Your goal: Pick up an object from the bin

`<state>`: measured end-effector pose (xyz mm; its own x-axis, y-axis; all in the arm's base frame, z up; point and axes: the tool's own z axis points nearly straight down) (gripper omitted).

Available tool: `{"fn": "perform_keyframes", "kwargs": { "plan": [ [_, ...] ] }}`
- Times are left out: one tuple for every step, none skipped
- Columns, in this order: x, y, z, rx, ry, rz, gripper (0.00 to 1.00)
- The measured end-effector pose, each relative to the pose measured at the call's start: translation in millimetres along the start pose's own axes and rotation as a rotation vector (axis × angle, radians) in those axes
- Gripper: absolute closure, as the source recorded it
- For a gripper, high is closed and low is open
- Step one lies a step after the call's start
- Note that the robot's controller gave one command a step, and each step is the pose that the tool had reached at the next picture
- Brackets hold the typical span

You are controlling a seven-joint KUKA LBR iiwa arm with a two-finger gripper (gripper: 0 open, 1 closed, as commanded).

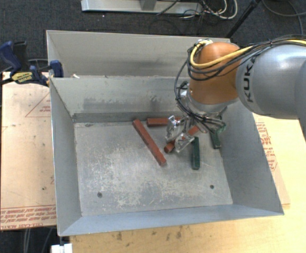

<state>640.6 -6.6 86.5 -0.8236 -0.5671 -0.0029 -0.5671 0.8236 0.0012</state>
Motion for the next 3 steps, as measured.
{"fn": "perform_keyframes", "kwargs": {
  "plan": [
    [0.0, 0, 0, 0.0, 0.0, 0.0, 1.0],
    [-8.6, 2, -112, 0.001, -0.001, 0.06, 1.0],
    [-8.5, 2, -112, 0.001, -0.001, 0.061, 1.0]
  ]
}}
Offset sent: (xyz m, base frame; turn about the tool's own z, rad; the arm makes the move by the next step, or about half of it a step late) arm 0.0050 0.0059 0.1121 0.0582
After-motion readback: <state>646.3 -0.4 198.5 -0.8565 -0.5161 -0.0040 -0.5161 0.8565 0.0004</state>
